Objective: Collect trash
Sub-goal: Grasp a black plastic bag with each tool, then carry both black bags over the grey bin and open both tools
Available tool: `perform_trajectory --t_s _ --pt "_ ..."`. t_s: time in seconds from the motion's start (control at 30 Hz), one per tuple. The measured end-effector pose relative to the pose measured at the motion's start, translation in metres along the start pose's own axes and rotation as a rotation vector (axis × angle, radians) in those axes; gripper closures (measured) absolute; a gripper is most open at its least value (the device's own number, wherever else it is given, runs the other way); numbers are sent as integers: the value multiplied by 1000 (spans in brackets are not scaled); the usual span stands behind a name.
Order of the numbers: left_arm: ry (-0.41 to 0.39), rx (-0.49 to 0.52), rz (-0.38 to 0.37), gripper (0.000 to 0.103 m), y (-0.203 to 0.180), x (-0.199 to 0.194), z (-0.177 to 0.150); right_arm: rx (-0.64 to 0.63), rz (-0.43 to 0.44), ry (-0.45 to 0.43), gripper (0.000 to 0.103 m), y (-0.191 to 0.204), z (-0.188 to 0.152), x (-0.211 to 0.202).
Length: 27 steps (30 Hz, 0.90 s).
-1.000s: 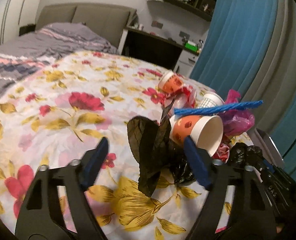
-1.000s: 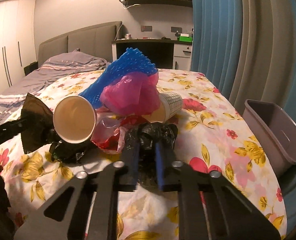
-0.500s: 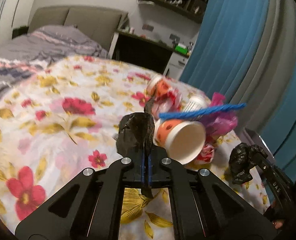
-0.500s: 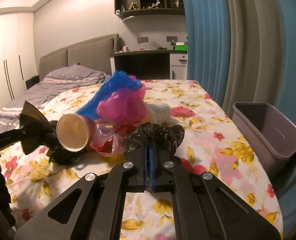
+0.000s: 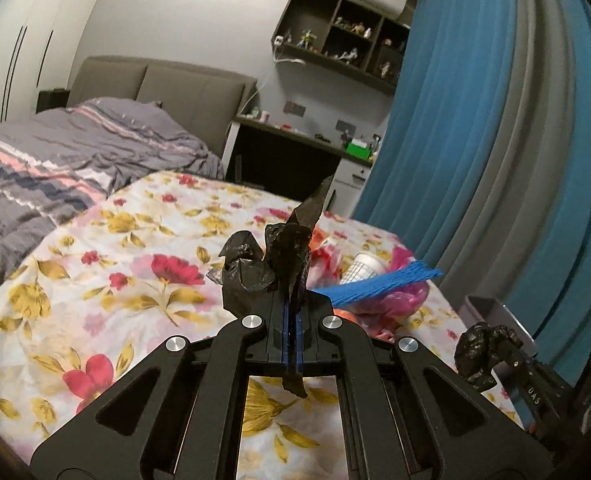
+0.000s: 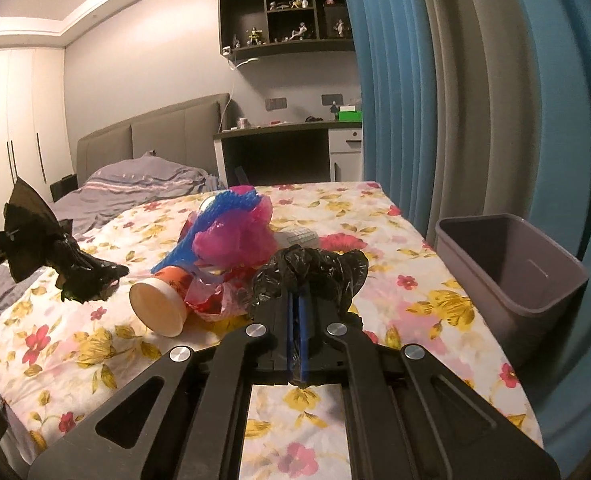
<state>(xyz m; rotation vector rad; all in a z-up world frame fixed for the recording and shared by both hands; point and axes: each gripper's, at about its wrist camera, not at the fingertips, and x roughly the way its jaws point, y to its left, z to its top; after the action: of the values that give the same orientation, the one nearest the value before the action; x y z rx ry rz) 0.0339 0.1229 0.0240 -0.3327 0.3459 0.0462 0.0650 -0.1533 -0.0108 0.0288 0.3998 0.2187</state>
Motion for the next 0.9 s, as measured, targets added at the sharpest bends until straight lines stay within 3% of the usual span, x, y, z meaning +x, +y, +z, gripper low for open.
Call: perform_trajectory --t_s 0.43,0.9 --pt "-39 57 -80 102 -41 -16 4 29 -11 -53 100 -19 5 -27" --pt "1 167 -257 102 -125 10 -2 61 -84 -101 100 -59 13 -42"
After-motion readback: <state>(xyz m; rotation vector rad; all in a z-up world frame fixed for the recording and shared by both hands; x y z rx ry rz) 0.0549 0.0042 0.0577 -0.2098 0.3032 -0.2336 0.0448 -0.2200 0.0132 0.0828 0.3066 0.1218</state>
